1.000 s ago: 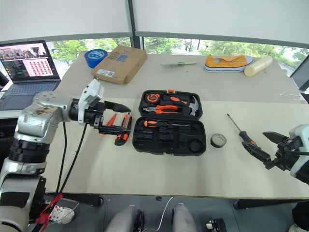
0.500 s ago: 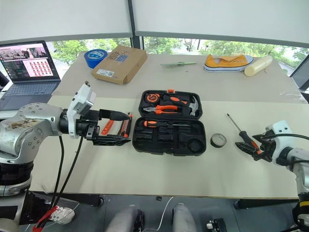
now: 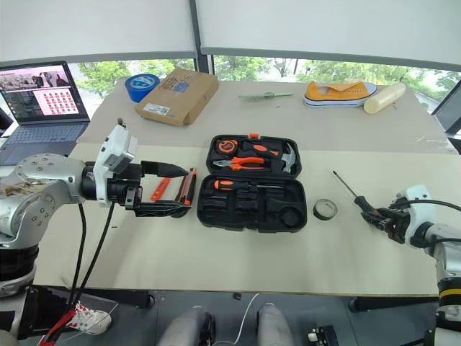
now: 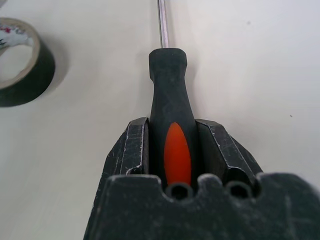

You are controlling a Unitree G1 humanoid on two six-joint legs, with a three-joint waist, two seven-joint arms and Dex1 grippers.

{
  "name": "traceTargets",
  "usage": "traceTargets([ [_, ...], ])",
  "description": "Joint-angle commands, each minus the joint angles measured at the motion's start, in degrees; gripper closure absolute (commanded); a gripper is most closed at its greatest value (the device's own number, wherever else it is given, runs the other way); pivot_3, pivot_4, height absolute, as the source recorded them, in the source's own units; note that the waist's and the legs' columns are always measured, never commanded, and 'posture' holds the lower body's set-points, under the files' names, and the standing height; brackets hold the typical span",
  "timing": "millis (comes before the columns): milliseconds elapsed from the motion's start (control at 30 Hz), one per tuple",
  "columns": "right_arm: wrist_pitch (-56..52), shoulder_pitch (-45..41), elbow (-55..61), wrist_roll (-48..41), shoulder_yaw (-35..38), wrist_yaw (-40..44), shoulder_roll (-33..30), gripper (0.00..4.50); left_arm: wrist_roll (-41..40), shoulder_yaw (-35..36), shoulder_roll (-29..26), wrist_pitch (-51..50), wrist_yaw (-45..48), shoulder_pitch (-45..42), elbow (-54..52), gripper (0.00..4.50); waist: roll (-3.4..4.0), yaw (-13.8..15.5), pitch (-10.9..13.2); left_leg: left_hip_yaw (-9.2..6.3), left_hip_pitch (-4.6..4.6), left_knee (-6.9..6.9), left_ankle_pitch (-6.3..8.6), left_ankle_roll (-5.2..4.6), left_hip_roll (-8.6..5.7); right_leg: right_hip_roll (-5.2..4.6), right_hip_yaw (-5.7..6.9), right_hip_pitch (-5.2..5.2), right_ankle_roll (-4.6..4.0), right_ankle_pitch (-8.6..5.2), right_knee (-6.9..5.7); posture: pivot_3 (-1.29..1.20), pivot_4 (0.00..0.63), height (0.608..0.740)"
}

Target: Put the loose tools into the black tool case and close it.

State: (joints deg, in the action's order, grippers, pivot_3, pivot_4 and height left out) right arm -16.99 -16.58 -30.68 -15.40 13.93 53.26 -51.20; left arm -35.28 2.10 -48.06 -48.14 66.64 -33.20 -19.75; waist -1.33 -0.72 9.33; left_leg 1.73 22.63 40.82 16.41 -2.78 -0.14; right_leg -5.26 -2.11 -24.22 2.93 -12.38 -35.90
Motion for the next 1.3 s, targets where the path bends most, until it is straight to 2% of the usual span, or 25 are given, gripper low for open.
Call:
traceTargets([
  [33,-1.1,-3.1,7.2,-1.7,1.0,2.2,-2.4,3.46,0.2,0.0,-1.6,1.9,0.6,-0.1,0.3,0.0,0.01,0.0,0.0,0.02,0.0,0.0,0.0,0.0,0.0,-0.01,-0.03,-0.02,0.0,0.0,0.0,0.0,0.15,0.735],
  [167,-0.4,-8.1,20.9,-6.6,-0.5,9.5,-1.5,3.46,0.5,-1.0,-2.0,3.2,1.4,-0.1,1.1,0.0,0.22,-0.6,0.1,0.09,0.0,-0.04,0.0,0.0,0.02,0.04,-0.17,-0.13,0.0,0.0,-0.04,0.0,0.15,0.735],
  [267,1.5,-12.4,28.7,-3.8,-8.5,13.4,-0.1,3.46,1.1,-2.3,-1.2,4.7,1.7,-0.4,1.7,0.0,0.23,-0.5,0.1,0.05,-0.04,-0.09,0.0,0.0,0.07,0.16,-0.13,-0.14,-0.02,-0.01,-0.1,0.0,0.15,0.735],
  [333,4.4,-14.6,29.7,-0.9,-14.3,16.8,0.9,3.46,1.8,-3.4,-0.6,6.1,2.1,-0.9,2.3,0.0,0.2,-0.1,0.1,0.02,-0.04,-0.09,0.0,0.0,0.07,0.16,-0.06,-0.13,-0.02,-0.01,-0.12,0.0,0.15,0.735],
  [467,9.9,-18.9,25.3,4.0,-21.3,19.9,3.1,3.46,3.4,-5.3,0.0,8.5,2.7,-2.0,4.2,0.0,0.18,0.8,0.1,0.02,0.12,0.02,0.01,0.0,-0.05,-0.05,0.04,-0.08,0.0,0.0,-0.06,0.0,0.15,0.735],
  [633,15.1,-24.1,16.0,9.2,-25.5,20.7,5.0,3.46,4.0,-5.5,-0.1,9.8,3.4,-2.9,5.4,0.0,0.18,1.0,0.1,0.02,0.26,0.11,0.0,0.01,-0.06,-0.05,0.07,-0.18,0.05,0.04,-0.09,0.0,0.15,0.735],
  [900,20.0,-28.9,4.6,13.7,-26.9,20.7,7.6,3.46,5.5,-5.8,0.2,11.7,3.8,-4.3,7.9,0.0,0.18,0.1,0.1,0.01,0.23,0.02,-0.03,0.05,-0.04,0.02,0.1,-0.2,0.03,0.03,-0.07,0.0,0.15,0.735],
  [1167,19.6,-28.3,3.4,14.0,-26.5,20.1,9.5,3.46,6.1,-6.2,0.9,12.1,4.0,-4.5,7.7,0.0,0.18,-0.1,0.1,0.01,0.23,-0.01,-0.02,0.05,-0.01,0.02,0.08,-0.25,0.03,0.03,-0.12,0.0,0.15,0.735],
  [1233,18.8,-27.9,3.4,13.9,-26.4,19.7,9.8,2.45,6.0,-6.2,1.0,12.0,4.1,-4.5,7.6,0.0,0.18,-0.1,0.1,0.01,0.23,0.0,-0.02,0.05,-0.01,0.01,0.08,-0.25,0.03,0.03,-0.13,0.0,0.15,0.735],
  [1300,18.8,-27.5,3.6,14.0,-26.3,19.3,9.8,1.96,5.7,-6.1,0.9,11.7,4.1,-4.4,7.3,0.0,0.18,-0.1,0.1,0.01,0.23,0.0,-0.02,0.05,-0.01,0.01,0.08,-0.24,0.03,0.03,-0.13,0.0,0.15,0.735],
])
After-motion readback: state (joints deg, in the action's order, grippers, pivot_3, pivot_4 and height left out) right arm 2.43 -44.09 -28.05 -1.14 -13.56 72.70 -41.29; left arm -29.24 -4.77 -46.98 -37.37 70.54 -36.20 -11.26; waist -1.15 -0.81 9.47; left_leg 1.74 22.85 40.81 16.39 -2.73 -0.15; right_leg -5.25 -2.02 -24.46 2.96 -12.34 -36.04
